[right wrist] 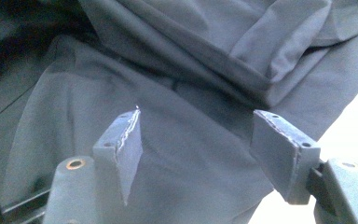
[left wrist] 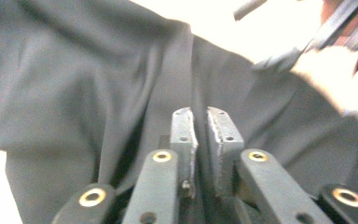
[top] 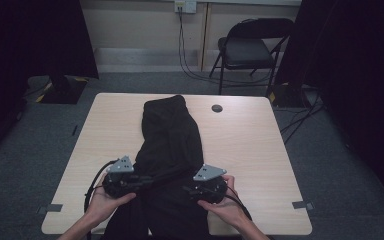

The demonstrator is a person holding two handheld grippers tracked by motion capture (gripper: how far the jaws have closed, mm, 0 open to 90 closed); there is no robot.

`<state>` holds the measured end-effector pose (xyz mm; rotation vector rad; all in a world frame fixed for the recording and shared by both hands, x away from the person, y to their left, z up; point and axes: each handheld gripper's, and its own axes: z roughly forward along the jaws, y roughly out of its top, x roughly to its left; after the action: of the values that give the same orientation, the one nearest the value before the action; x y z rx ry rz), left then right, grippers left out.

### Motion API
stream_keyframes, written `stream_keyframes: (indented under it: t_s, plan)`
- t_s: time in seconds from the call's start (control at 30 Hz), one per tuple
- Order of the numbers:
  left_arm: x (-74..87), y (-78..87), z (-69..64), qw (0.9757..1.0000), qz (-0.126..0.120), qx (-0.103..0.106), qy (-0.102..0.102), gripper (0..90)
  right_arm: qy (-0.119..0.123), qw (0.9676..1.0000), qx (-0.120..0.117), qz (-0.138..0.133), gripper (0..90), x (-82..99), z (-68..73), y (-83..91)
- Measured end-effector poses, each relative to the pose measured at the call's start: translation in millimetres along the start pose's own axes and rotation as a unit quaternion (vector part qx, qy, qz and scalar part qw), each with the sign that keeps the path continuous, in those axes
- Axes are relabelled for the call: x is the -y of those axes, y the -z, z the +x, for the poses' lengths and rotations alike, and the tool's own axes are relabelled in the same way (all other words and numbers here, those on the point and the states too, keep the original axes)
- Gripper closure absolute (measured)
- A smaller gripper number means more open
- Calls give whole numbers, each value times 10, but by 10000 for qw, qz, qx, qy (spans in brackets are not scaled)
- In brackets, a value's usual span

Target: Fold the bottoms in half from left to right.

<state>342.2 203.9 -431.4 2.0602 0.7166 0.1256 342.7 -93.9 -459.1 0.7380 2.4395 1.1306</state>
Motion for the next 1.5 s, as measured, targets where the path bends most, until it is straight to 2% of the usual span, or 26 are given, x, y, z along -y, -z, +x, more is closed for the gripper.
stream_keyframes:
  t_s: [0.03, 0.13, 0.17, 0.2, 0.23, 0.33, 0.37, 0.4, 0.43, 0.5, 0.57, 0.6, 0.7, 0.73, 0.77, 0.8, 0.87, 0.97, 1.0, 1.03, 1.07, 1.17, 1.3, 1.37, 1.43, 1.5]
  plan:
    - [-166, -23, -62, 9995, -157, 261, -73, 766, -50, 10000, 62, -59, 333, -20, -24, 16]
    - [-232, -97, -116, 9994, -51, 302, -141, 781, -64, 9998, 120, -176, 331, -73, -57, 58]
    - [-247, -128, -117, 9996, -84, 132, -240, 774, -53, 9996, 74, -270, 339, -143, -57, 80]
    - [-247, -128, -117, 9996, -84, 132, -240, 732, -53, 9996, 74, -270, 339, -143, -57, 80]
    - [-220, -144, -14, 9999, -109, 98, 8, 707, -39, 9995, -7, -300, 402, -220, -34, 27]
    - [-152, -172, 128, 9999, 65, -105, 113, 712, 47, 9990, -378, -228, 544, -339, 21, -166]
    - [-80, -194, 327, 9988, 194, -267, 372, 712, 70, 9985, -499, -199, 559, -374, 49, -245]
    - [-80, -194, 327, 9988, 194, -267, 372, 717, 70, 9985, -499, -199, 559, -374, 49, -245]
    - [-2, -213, 526, 9967, 285, -395, 646, 723, 110, 9971, -741, -136, 582, -439, 118, -396]
    - [90, -240, 661, 9940, 445, -667, 743, 723, 200, 9955, -915, -107, 576, -496, 201, -513]
    - [168, -245, 745, 9921, 576, -804, 774, 705, 343, 9929, -1139, -24, 552, -557, 310, -650]
    - [194, -236, 772, 9912, 525, -797, 917, 688, 416, 9919, -1198, 19, 544, -574, 355, -705]
    - [215, -198, 797, 9903, 453, -851, 1004, 655, 512, 9900, -1307, 106, 552, -581, 408, -792]
    - [218, -185, 804, 9903, 474, -869, 976, 646, 539, 9900, -1294, 180, 617, -573, 428, -843]
    - [227, -175, 802, 9897, 491, -916, 981, 623, 558, 9879, -1431, 229, 784, -546, 434, -881]
    - [227, -175, 802, 9897, 491, -916, 981, 613, 558, 9879, -1431, 229, 784, -546, 434, -881]
    - [244, -176, 807, 9892, 497, -953, 997, 606, 448, 9881, -1468, 20, 890, -529, 414, -810]
    - [265, -220, 806, 9875, 577, -1078, 992, 593, 303, 9888, -1407, -390, 896, -551, 296, -459]
    - [268, -236, 811, 9869, 610, -1124, 980, 593, 303, 9888, -1407, -390, 896, -551, 296, -459]
    - [274, -266, 814, 9856, 638, -1227, 971, 559, 279, 9888, -1355, -553, 897, -547, 213, -252]
    - [274, -266, 814, 9856, 638, -1227, 971, 543, 279, 9888, -1355, -553, 897, -547, 213, -252]
    - [287, -306, 801, 9831, 764, -1370, 949, 495, 236, 9907, -1108, -748, 898, -453, 44, 140]
    - [296, -333, 777, 9829, 875, -1419, 787, 479, 222, 9928, -1036, -562, 898, -210, -96, 412]
    - [295, -338, 764, 9823, 918, -1480, 684, 473, 183, 9935, -1009, -499, 898, -128, -113, 449]
    - [295, -348, 742, 9809, 986, -1598, 514, 478, 144, 9944, -1015, -276, 898, 53, -109, 466]
    - [294, -349, 730, 9808, 1015, -1583, 514, 450, 145, 9938, -1100, 109, 882, 296, -64, 421]
